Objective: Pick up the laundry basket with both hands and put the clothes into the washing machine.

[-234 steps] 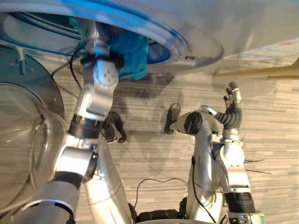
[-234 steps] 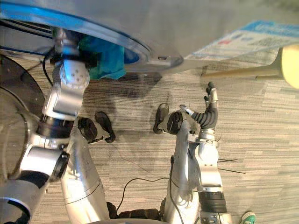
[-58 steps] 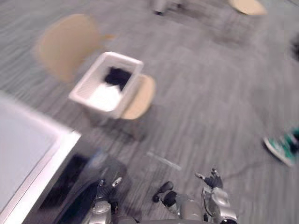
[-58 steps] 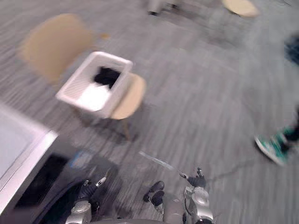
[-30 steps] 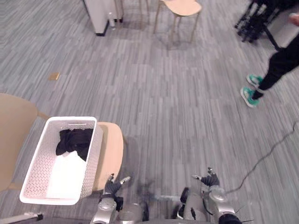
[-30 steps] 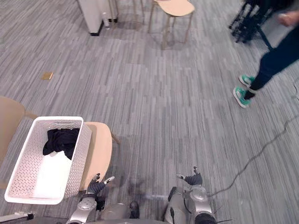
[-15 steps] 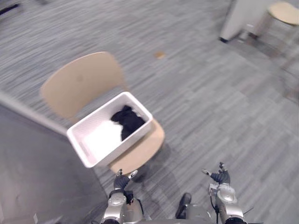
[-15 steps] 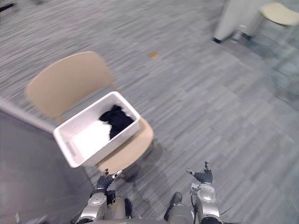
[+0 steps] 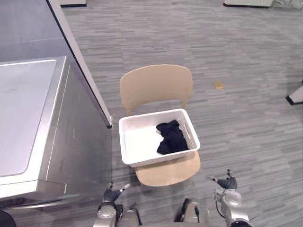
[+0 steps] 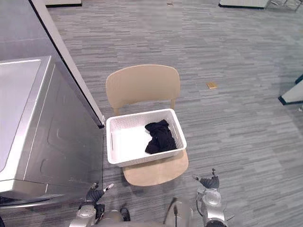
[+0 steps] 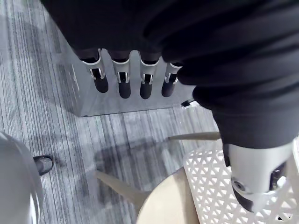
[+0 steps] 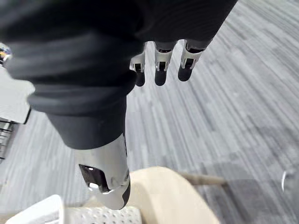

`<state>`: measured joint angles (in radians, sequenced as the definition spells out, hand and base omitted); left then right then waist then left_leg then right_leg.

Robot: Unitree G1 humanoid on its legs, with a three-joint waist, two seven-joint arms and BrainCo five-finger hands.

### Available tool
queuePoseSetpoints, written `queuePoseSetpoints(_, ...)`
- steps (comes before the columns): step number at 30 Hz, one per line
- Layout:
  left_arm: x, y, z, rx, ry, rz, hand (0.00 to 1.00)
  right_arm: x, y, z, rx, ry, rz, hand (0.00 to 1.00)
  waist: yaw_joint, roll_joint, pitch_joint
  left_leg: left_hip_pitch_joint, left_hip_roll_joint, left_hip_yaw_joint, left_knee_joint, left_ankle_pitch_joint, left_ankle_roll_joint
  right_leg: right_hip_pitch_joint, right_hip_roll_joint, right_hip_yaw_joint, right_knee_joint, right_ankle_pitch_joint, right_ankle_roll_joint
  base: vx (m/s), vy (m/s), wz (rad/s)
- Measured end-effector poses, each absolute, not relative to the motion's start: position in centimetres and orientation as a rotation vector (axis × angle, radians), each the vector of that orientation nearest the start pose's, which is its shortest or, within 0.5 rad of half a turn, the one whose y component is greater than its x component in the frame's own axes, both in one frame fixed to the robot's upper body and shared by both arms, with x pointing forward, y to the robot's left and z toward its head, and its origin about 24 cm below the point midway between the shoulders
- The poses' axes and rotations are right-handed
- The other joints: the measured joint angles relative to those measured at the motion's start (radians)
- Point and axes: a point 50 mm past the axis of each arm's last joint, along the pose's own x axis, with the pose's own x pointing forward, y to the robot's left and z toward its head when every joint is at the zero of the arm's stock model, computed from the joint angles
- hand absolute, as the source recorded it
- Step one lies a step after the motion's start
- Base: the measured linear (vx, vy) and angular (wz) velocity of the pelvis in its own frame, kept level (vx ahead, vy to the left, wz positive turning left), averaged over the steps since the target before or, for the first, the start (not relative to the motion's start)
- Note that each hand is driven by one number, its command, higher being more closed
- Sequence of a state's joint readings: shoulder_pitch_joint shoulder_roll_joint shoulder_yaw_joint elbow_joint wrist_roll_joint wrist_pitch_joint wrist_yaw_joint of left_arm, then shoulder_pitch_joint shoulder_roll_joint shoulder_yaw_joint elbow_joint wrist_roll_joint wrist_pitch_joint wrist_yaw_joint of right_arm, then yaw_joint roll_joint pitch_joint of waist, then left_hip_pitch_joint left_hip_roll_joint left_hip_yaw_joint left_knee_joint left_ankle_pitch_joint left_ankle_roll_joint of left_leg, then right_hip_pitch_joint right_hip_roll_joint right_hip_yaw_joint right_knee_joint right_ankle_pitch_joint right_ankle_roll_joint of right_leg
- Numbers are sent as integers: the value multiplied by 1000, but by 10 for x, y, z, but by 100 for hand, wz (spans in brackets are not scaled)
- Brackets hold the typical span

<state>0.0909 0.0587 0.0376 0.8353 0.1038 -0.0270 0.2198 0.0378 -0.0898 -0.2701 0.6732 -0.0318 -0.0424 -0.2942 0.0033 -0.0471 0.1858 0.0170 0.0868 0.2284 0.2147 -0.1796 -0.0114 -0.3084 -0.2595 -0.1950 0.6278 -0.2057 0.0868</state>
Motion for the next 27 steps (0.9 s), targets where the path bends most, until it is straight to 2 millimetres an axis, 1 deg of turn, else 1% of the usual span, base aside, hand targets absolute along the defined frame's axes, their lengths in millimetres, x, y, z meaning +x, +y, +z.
queuePoseSetpoints(1,137,193,-136,229,877,241,0,171,-248,-94,-130,643,-587,0,-6,-24,-9,-5,-20,-31,-8,7,-15,23,33,45,-181,68,21,197,-283,103)
queuePoseSetpoints(2,139,193,-136,227,881,245,0,170,-255,-90,-146,626,-607,0,-15,-21,-2,0,-29,-61,-21,12,-32,32,40,55,-219,115,16,194,-248,68)
queuePoseSetpoints(3,138,190,-138,218,887,240,0,173,-260,-86,-154,607,-618,0,-11,2,-3,0,-14,-66,-39,22,-48,34,57,57,-235,122,10,123,-143,30)
queuePoseSetpoints(4,133,184,-140,203,899,233,0,180,-266,-74,-175,549,-628,0,-7,39,-7,-5,15,-64,-63,29,-60,40,79,50,-275,128,3,130,-144,-12)
queuePoseSetpoints(5,127,180,-143,193,919,228,0,189,-270,-59,-204,475,-624,0,-5,57,-5,-7,36,-62,-86,42,-79,45,109,39,-312,143,-11,114,-165,-15)
queuePoseSetpoints(6,125,179,-144,194,931,225,0,193,-272,-50,-229,432,-621,0,-4,74,-15,-3,48,-65,-102,56,-94,54,123,30,-330,146,-17,106,-156,-6)
queuePoseSetpoints(7,125,179,-144,194,930,225,0,193,-274,-45,-250,410,-617,0,-7,73,-15,-3,54,-67,-110,64,-97,65,130,22,-343,149,-20,79,-154,18)
queuePoseSetpoints(8,126,179,-144,199,921,219,0,195,-277,-32,-293,352,-604,0,-9,73,-16,-1,65,-78,-120,77,-106,90,142,2,-374,157,-28,58,-117,28)
queuePoseSetpoints(9,126,179,-143,206,916,207,0,197,-276,-24,-332,311,-575,0,-9,72,-18,3,72,-90,-131,85,-106,109,150,-11,-402,168,-30,49,-93,29)
queuePoseSetpoints(10,126,178,-143,207,915,201,0,198,-276,-21,-350,293,-559,0,-9,71,-20,4,73,-93,-135,90,-105,117,153,-18,-416,174,-30,54,-39,26)
queuePoseSetpoints(11,126,178,-144,213,915,185,0,202,-272,-16,-384,264,-526,0,-9,65,-23,8,71,-99,-144,105,-106,135,153,-29,-453,194,-31,26,-7,23)
queuePoseSetpoints(13,125,179,-144,218,916,181,0,207,-266,-14,-420,256,-460,0,-6,64,-25,7,68,-114,-144,113,-105,169,158,-45,-506,221,-29,-18,1,26)
queuePoseSetpoints(15,126,181,-143,243,909,165,0,216,-246,-16,-449,246,-349,0,12,63,-31,-3,59,-133,-145,121,-101,207,159,-64,-580,261,-25,-59,21,29)
queuePoseSetpoints(16,126,182,-143,246,908,164,0,219,-240,-16,-454,239,-319,0,13,64,-32,-6,56,-142,-146,124,-101,214,158,-73,-598,273,-27,-65,27,30)
queuePoseSetpoints(19,126,185,-143,262,907,160,0,246,-205,-6,-511,161,-134,0,18,65,-33,-37,47,-168,-148,132,-98,239,159,-102,-684,333,-29,-111,17,27)
queuePoseSetpoints(20,125,187,-143,266,908,161,0,251,-198,-5,-528,145,-95,0,21,64,-33,-41,45,-173,-151,135,-94,243,159,-107,-696,343,-28,-148,-3,21)
queuePoseSetpoints(21,126,189,-142,273,904,160,0,264,-183,-1,-585,110,-10,0,32,64,-33,-43,41,-174,-173,146,-93,243,159,-109,-721,362,-31,-156,-6,11)
queuePoseSetpoints(23,129,189,-141,275,893,159,0,275,-173,4,-641,76,57,0,43,69,-30,-59,39,-176,-185,150,-93,229,159,-111,-727,371,-27,-197,-8,10)
queuePoseSetpoints(24,129,190,-141,276,884,160,0,286,-164,9,-691,50,111,0,48,72,-28,-85,37,-186,-192,149,-94,208,156,-119,-727,373,-25,-257,8,22)
queuePoseSetpoints(26,132,190,-140,279,877,160,0,298,-157,17,-739,18,141,0,49,74,-24,-119,32,-198,-206,156,-105,173,152,-120,-727,376,-26,-181,22,24)
queuePoseSetpoints(27,138,190,-138,279,860,159,0,310,-155,22,-777,7,149,0,64,74,-6,-140,29,-200,-215,164,-108,147,150,-112,-728,379,-24,-108,19,12)
